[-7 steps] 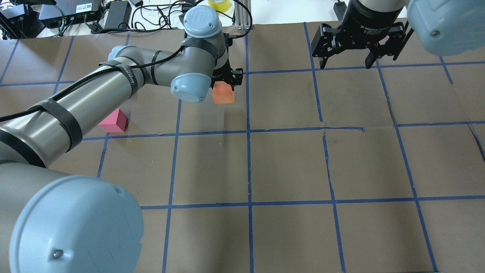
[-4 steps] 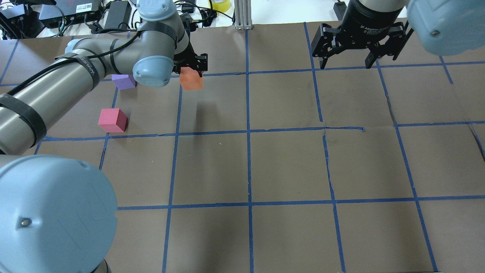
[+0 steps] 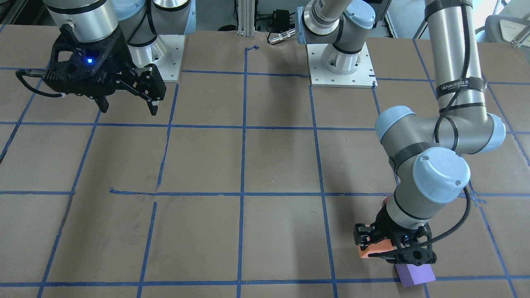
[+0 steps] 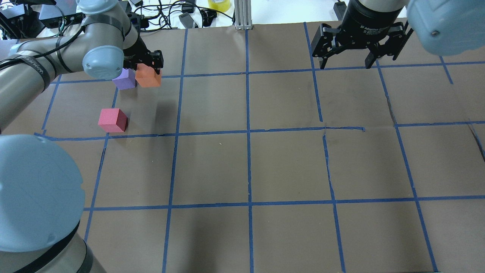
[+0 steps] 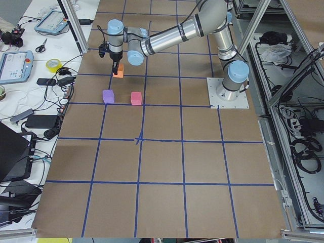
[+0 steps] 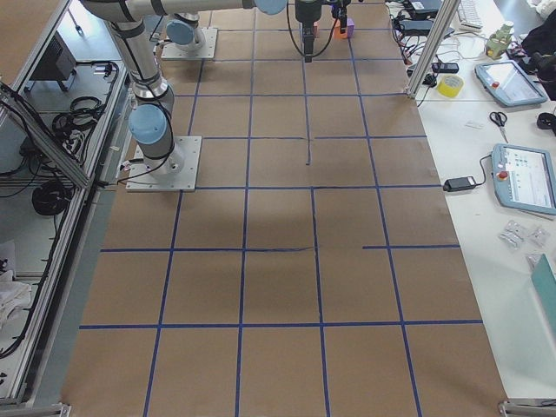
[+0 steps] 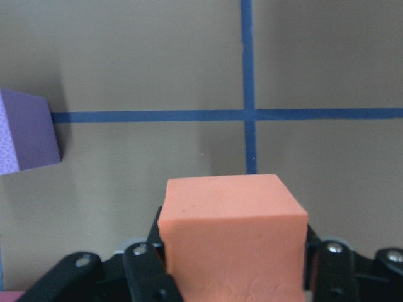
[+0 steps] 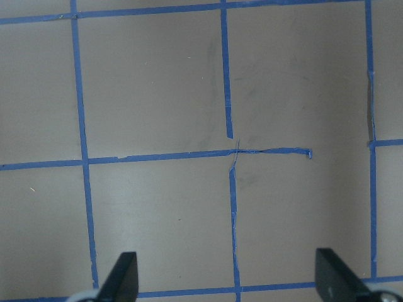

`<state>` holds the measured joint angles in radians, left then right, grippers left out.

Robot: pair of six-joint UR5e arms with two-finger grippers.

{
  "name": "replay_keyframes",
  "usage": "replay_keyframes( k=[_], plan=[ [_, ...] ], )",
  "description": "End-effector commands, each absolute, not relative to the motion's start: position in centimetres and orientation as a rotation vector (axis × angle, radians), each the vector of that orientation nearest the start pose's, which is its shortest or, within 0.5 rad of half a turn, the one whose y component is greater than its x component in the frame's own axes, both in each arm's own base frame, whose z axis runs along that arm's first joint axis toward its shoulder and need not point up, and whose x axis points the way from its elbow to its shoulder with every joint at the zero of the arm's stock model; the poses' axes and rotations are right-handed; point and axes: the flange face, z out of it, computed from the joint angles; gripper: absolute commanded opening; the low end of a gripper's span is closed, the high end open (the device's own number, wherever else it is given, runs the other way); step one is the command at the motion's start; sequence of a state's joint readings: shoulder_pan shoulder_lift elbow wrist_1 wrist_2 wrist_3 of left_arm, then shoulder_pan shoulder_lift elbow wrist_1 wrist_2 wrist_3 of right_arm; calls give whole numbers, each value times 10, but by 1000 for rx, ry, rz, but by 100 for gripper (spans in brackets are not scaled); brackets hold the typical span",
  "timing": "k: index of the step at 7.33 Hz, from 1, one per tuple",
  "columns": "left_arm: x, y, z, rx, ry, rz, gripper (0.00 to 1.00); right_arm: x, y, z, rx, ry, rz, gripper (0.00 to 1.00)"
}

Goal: Arrange blocks in a line
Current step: 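Carry the orange cube with the left gripper between the purple and pink cubes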

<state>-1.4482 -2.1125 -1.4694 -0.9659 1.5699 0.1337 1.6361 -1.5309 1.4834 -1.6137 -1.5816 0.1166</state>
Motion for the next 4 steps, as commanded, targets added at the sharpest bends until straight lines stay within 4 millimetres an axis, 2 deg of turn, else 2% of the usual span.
replay_keyframes(
  k=[1,2,4],
  plan=[
    [0,-693,276,36,3119,-159,33,165,-507,515,83,3140,-141,100],
    [17,-692,277,81,3115,-154,33,166,-507,516,80,3140,-143,100],
    [27,-693,272,74,3115,-142,33,165,-507,515,83,3140,-141,100]
  ],
)
